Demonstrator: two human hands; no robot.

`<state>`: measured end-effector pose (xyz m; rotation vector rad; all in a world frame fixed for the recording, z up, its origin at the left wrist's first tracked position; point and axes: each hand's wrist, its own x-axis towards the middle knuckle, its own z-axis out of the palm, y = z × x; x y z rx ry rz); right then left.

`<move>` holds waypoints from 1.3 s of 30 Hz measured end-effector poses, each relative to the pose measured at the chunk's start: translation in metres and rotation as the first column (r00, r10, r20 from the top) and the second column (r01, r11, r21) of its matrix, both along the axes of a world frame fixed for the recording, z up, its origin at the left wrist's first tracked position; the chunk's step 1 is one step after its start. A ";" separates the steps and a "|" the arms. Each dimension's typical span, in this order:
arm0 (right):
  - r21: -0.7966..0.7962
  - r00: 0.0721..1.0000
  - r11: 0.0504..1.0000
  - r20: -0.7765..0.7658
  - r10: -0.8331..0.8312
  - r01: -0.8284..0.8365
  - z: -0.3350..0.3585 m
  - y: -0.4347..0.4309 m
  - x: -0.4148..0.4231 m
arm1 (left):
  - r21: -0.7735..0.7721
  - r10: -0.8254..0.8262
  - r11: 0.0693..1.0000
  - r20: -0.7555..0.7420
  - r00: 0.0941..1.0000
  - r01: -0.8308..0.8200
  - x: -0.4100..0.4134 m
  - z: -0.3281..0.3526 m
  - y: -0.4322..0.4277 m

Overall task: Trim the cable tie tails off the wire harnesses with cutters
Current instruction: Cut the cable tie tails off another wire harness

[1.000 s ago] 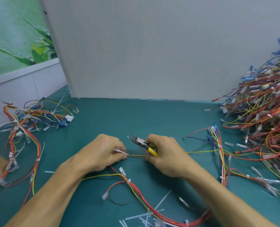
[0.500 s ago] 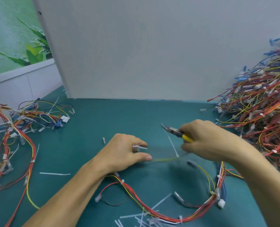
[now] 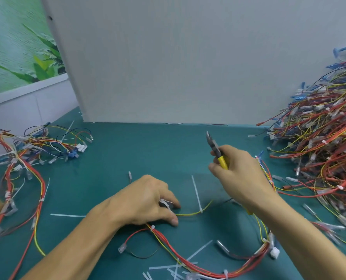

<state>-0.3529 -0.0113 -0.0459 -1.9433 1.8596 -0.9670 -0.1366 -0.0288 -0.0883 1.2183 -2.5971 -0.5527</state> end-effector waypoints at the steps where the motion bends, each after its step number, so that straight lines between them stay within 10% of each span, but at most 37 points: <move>1: -0.023 0.999 1.000 -0.045 -0.011 0.010 0.002 0.001 -0.004 | -0.033 0.017 0.999 0.019 1.000 -0.017 0.004 0.002 -0.002; 7: 0.149 0.870 0.981 -0.459 0.181 -0.126 0.005 0.009 -0.012 | -0.205 0.219 0.960 0.131 0.967 -0.189 0.020 0.008 -0.011; 10: 0.017 0.986 0.990 0.099 0.135 -0.137 0.010 0.009 -0.011 | -0.195 0.122 0.975 0.067 0.990 -0.107 -0.003 0.006 -0.003; 12: -0.072 0.746 0.991 0.653 0.130 -0.110 0.017 0.010 -0.006 | -0.204 0.038 0.979 0.102 0.994 -0.017 -0.020 0.002 0.002; 15: -0.207 0.406 0.978 0.893 0.192 -0.007 0.027 0.011 -0.005 | -0.228 0.029 0.974 0.137 0.990 0.004 -0.023 -0.001 0.000; 17: -0.247 0.400 0.968 0.891 0.214 0.033 0.031 0.010 -0.008 | -0.243 0.092 0.968 0.151 0.984 -0.053 -0.011 -0.001 -0.004; 19: -0.254 0.723 0.967 0.673 0.157 0.026 0.031 0.008 -0.016 | -0.281 0.172 0.953 0.199 0.965 -0.112 0.005 0.003 -0.007; 21: -0.104 0.997 0.992 0.022 0.080 -0.077 0.021 0.005 -0.027 | -0.300 0.240 0.940 0.239 0.941 -0.164 0.016 0.007 -0.010; 23: 0.190 0.889 0.978 -0.428 0.166 -0.091 0.006 0.005 -0.026 | -0.260 0.270 0.942 0.210 0.940 -0.212 0.021 0.009 -0.012; 25: 0.283 0.804 0.957 -0.552 0.219 -0.066 -0.006 0.008 -0.018 | -0.199 0.272 0.948 0.106 0.957 -0.248 0.021 0.012 -0.011; 30: 0.169 0.718 0.980 -0.668 0.195 -0.109 -0.015 0.008 -0.009 | 0.015 0.249 0.966 -0.328 0.911 -0.259 -0.001 0.009 -0.004; 39: 0.210 0.574 0.959 -0.768 0.283 -0.193 -0.019 0.012 -0.003 | 0.209 0.225 0.967 -0.416 0.881 -0.148 -0.016 -0.014 -0.006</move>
